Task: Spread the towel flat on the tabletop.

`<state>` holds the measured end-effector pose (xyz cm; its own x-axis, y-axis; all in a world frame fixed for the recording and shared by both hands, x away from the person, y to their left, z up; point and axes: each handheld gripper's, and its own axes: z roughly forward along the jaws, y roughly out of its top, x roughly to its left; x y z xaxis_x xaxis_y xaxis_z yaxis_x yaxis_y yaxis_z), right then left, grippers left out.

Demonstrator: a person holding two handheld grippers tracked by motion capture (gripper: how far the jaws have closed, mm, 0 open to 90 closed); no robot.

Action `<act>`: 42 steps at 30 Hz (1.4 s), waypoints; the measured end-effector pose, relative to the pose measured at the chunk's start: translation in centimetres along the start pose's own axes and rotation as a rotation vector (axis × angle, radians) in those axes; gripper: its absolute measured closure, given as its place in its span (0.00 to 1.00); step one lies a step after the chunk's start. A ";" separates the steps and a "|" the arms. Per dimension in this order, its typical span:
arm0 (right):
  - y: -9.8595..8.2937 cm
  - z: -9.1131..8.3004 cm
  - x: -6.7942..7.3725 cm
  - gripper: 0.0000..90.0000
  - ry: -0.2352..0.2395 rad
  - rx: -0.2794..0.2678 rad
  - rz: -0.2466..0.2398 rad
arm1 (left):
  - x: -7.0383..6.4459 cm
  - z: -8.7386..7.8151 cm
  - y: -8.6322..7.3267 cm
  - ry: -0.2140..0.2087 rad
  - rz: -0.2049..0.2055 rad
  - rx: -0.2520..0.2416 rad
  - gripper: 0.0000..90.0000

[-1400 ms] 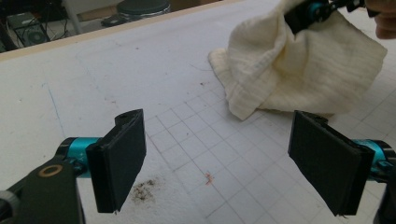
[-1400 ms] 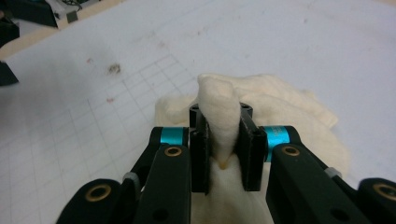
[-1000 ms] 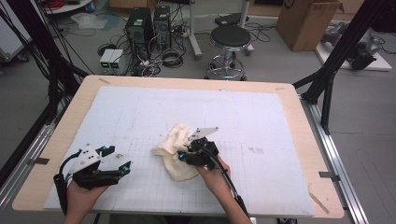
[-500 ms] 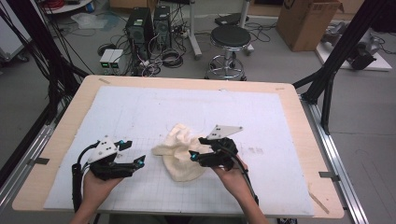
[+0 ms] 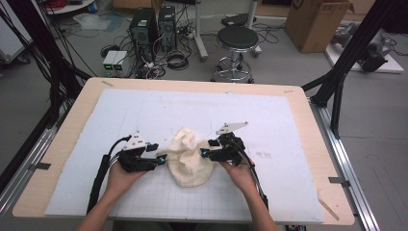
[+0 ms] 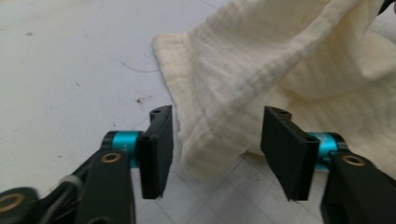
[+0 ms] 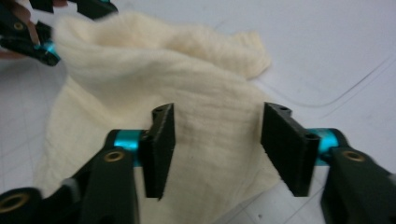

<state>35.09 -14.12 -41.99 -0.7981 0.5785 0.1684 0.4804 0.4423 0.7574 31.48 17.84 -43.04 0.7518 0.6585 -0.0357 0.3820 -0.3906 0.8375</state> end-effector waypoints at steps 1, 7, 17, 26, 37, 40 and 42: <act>-0.1 0.2 0.1 0.74 -0.002 0.020 0.000 | -0.1 0.3 0.0 -0.003 0.005 0.012 0.60; -0.8 -0.3 0.3 0.99 0.014 0.046 -0.015 | -0.3 0.6 0.1 0.003 0.039 0.048 0.93; -0.6 -3.3 0.6 0.82 -0.012 -0.049 -0.038 | -1.0 -2.5 0.9 0.009 0.078 0.013 0.94; -1.2 0.9 -0.1 0.64 -0.038 0.014 0.022 | 0.6 -3.8 0.8 0.040 0.050 0.018 0.93; -1.3 1.1 0.2 0.94 -0.068 0.064 -0.019 | 0.3 -3.5 0.1 0.018 0.048 0.042 0.89; -1.3 -1.6 0.8 0.94 -0.081 0.049 -0.026 | 0.1 -4.1 0.3 0.009 0.047 0.024 0.92; -1.5 -2.6 1.1 0.94 -0.078 0.031 -0.026 | -0.2 -4.5 0.3 -0.001 0.050 0.014 0.92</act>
<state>32.57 -15.95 -41.27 -0.7801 0.6179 0.0984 0.4719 0.4778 0.7410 29.01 20.48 -40.30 0.7703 0.6377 0.0053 0.3519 -0.4320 0.8304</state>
